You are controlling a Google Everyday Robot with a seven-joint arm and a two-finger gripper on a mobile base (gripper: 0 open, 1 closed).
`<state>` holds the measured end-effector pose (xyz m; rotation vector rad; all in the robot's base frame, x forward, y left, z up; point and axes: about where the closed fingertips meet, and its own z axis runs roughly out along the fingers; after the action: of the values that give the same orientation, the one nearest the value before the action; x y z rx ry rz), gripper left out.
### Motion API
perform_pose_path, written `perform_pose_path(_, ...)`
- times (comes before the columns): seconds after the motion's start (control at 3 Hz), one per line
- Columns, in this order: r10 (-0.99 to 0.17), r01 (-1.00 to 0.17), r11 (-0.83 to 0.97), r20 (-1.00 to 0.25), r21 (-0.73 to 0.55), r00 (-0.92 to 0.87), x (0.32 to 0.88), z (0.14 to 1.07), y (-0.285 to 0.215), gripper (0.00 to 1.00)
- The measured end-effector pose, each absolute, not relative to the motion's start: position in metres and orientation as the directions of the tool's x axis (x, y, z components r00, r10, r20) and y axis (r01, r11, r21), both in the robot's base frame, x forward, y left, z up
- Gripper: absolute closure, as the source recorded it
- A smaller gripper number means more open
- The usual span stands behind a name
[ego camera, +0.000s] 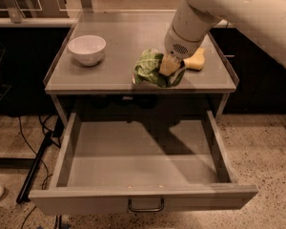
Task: Pick green jalapeno chip bag from top drawer and place on counter
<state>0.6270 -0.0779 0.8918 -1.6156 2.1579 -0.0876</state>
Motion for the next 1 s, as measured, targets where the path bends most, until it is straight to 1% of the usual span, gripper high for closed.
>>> perform_pose_path(0.33,-0.920,-0.896,0.327,-0.318,-0.302,-0.229,0.642,0.895,-0.079,1.00)
perform_pose_path(1.0,-0.914,-0.903,0.329,-0.332,-0.276,-0.232,0.694,0.888,-0.071,1.00)
